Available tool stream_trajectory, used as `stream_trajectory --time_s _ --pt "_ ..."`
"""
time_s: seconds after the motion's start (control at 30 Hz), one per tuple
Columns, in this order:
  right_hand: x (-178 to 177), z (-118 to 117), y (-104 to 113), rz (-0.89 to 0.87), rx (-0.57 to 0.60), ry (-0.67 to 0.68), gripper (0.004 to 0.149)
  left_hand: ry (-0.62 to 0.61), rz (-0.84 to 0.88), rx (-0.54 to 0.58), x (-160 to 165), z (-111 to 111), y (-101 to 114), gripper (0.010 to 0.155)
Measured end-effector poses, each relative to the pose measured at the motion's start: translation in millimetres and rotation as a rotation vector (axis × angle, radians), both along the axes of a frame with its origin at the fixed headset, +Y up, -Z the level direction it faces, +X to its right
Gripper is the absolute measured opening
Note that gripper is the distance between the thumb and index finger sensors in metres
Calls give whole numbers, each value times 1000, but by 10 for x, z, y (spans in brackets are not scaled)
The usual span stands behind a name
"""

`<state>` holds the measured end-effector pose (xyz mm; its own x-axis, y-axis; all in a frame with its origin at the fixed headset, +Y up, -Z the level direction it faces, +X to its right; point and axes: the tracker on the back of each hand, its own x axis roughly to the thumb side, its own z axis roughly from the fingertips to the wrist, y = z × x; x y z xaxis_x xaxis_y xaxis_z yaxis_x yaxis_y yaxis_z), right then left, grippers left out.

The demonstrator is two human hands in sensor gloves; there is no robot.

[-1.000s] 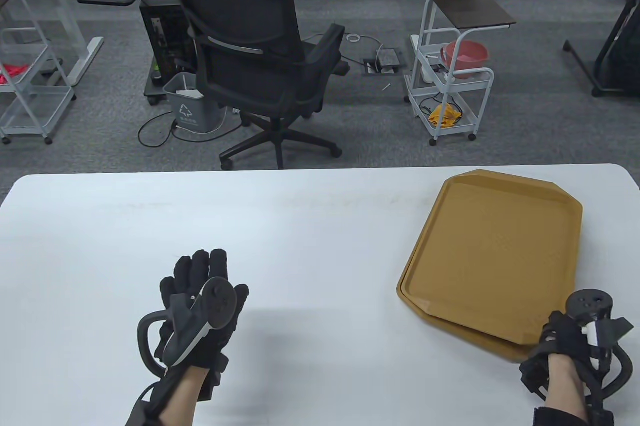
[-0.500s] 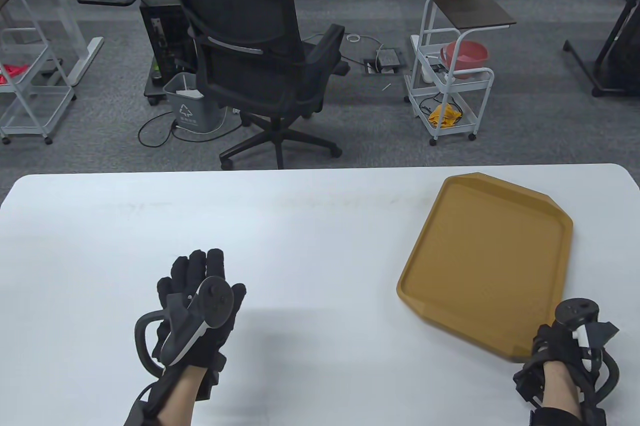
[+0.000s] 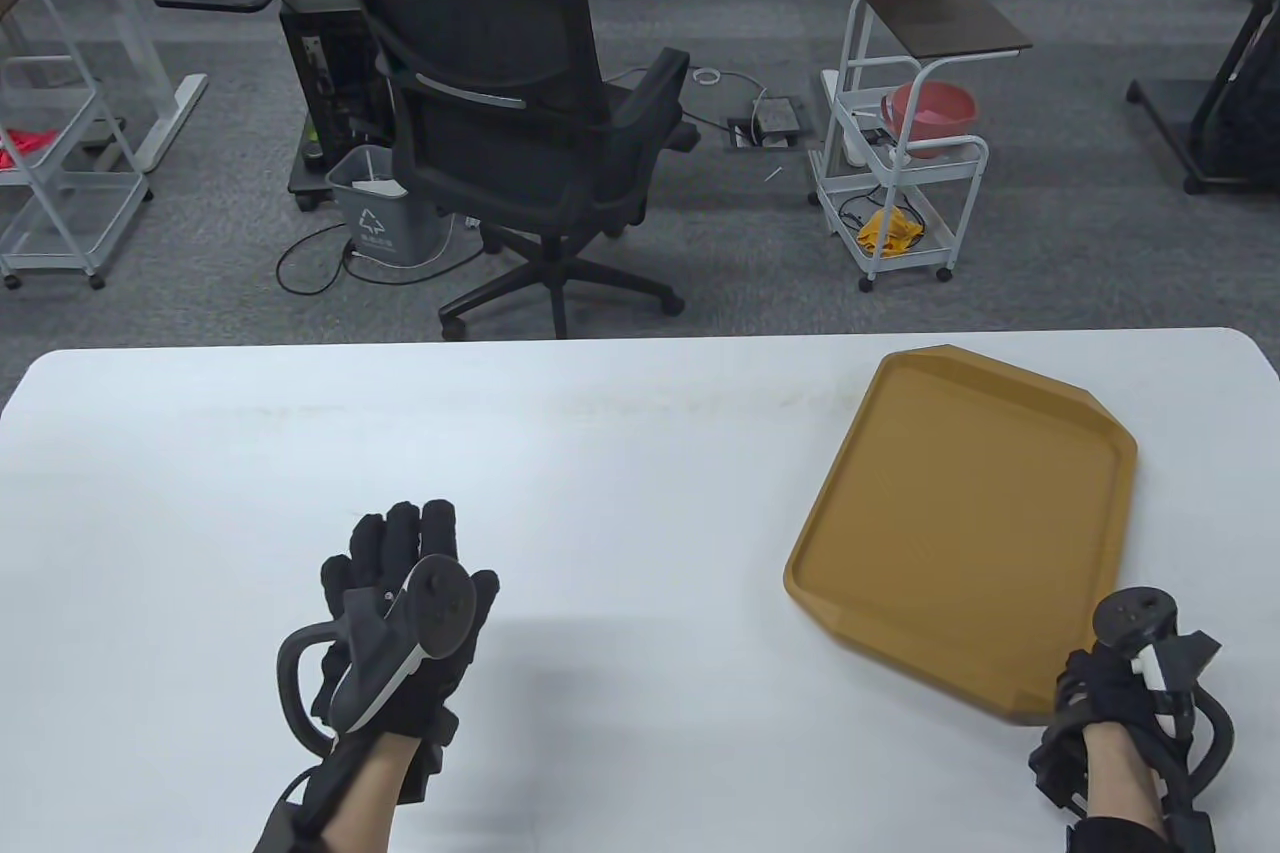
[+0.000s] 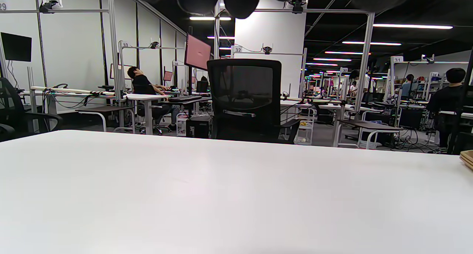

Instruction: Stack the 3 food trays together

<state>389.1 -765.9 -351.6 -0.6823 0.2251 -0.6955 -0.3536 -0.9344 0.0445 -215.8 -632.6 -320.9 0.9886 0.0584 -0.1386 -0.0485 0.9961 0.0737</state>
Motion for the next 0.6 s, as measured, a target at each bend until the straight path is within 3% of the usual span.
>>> stream_trajectory --time_s 0.27,0.6 --pt "-532 -193 39 37 -39 245 61 -1 -5 -3 9 1 0 77" --pt "-1607 -249 15 61 0 560 64 -6 -22 -11 42 3 -11 77"
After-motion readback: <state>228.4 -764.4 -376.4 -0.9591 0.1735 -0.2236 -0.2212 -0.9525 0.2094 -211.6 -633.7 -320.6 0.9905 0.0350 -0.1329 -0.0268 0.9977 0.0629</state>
